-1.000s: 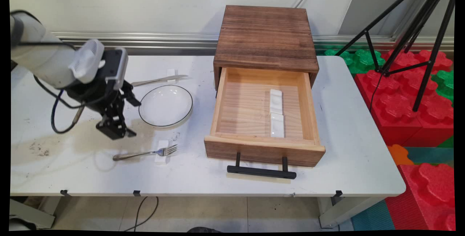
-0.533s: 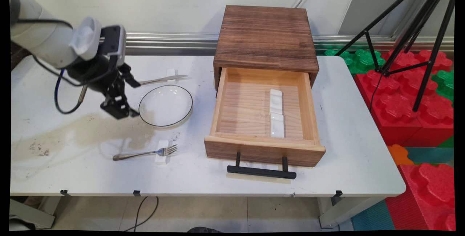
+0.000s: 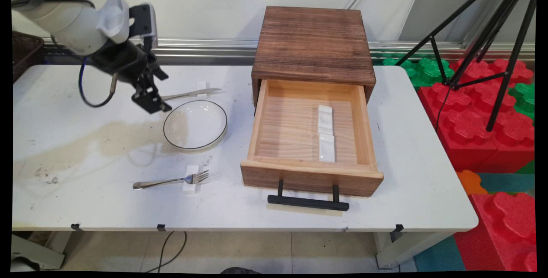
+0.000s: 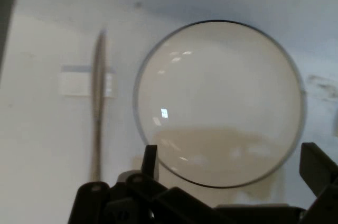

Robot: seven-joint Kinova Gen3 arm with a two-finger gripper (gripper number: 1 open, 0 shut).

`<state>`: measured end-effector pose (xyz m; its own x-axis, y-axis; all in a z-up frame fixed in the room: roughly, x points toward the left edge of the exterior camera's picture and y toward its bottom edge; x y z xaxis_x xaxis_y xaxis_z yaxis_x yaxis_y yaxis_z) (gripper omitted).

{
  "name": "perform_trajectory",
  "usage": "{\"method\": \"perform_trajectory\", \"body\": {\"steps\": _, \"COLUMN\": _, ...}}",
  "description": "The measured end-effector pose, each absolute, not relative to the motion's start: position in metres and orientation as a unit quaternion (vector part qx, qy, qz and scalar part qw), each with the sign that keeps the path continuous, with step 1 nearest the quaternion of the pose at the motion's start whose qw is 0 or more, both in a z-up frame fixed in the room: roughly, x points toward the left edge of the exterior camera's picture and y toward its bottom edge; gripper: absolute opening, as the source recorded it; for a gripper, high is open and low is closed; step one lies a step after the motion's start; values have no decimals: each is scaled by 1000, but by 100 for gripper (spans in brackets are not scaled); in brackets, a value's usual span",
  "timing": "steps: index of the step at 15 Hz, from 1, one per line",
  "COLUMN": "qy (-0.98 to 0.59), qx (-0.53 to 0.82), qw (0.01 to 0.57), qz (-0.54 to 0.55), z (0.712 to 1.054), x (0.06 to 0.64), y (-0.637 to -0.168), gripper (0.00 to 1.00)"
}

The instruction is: Pick up the knife from the left of the white plate

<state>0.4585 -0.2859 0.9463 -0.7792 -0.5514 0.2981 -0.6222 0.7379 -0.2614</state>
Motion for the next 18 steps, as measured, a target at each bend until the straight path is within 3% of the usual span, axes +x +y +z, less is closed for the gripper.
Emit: {"method": "perform_trajectory", "body": {"steps": 18, "qy": -912, "qx": 358, "qw": 50, "qz": 193, "z": 927, "x": 517, "y": -386, "gripper": 100}}
